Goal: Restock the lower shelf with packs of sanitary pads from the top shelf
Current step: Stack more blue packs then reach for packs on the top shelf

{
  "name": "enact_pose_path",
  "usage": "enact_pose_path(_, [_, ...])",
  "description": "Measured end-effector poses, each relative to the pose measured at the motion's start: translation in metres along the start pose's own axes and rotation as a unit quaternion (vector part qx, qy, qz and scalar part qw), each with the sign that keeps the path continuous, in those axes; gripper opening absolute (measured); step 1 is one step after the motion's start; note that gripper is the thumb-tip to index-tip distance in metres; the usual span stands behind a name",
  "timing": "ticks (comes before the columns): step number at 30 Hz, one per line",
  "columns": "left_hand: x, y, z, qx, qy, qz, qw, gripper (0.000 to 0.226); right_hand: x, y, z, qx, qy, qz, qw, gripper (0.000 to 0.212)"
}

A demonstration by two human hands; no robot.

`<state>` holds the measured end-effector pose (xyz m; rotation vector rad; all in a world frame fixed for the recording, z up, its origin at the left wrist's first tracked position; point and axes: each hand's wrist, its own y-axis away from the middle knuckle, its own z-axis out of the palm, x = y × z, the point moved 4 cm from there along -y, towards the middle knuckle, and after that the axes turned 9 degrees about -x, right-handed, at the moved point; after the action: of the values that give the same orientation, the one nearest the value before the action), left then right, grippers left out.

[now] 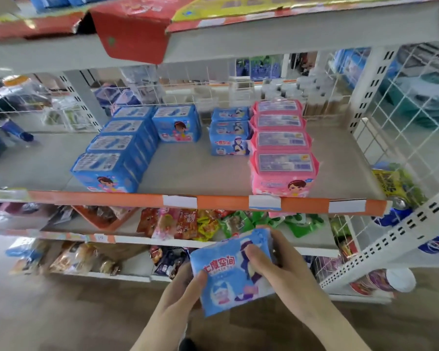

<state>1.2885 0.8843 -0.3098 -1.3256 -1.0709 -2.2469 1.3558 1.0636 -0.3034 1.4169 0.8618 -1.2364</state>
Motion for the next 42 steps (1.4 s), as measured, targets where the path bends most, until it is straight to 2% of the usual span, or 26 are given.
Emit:
enact_pose_path(3, [0.004,-0.006,-0.015,-0.015,-0.031,0.003,0.999,0.045,-0.006,-0.010,0.016,0.037,0.032,-0.012,0.999,0.047])
enact_pose_path(7, [0.020,-0.011,-0.042,-0.027,-0.048,0.030,0.998,0.043,-0.016,-0.027,0.044,0.057,0.070,-0.019,0.996,0.039])
enact_pose_path(14, [0.063,-0.029,-0.091,-0.038,-0.071,0.107,0.991,0.036,-0.032,-0.058,0.079,0.074,0.086,-0.015,0.993,0.034])
enact_pose_path(18, [0.074,-0.044,-0.115,-0.037,-0.101,0.133,0.985,0.032,-0.038,-0.069,0.089,0.106,0.127,-0.001,0.986,0.040])
enact_pose_path(21, [0.077,-0.051,-0.128,-0.036,-0.101,0.135,0.985,0.038,-0.037,-0.075,0.098,0.115,0.151,0.006,0.982,0.036])
enact_pose_path(25, [0.080,-0.060,-0.140,-0.037,-0.094,0.130,0.986,0.058,-0.036,-0.082,0.111,0.132,0.152,-0.007,0.979,0.030])
enact_pose_path(27, [0.080,-0.067,-0.142,-0.047,-0.097,0.123,0.987,0.057,-0.034,-0.084,0.113,0.147,0.149,-0.003,0.978,0.028])
enact_pose_path(30, [0.082,-0.077,-0.138,-0.074,-0.106,0.122,0.984,0.040,-0.033,-0.086,0.111,0.171,0.151,-0.001,0.974,0.019])
enact_pose_path(34, [0.088,-0.091,-0.125,-0.097,-0.123,0.135,0.978,0.038,-0.033,-0.088,0.098,0.191,0.149,-0.005,0.970,0.016])
enact_pose_path(42, [0.092,-0.121,-0.094,-0.070,-0.207,0.144,0.965,0.035,-0.027,-0.102,0.051,0.182,0.120,0.005,0.976,0.015])
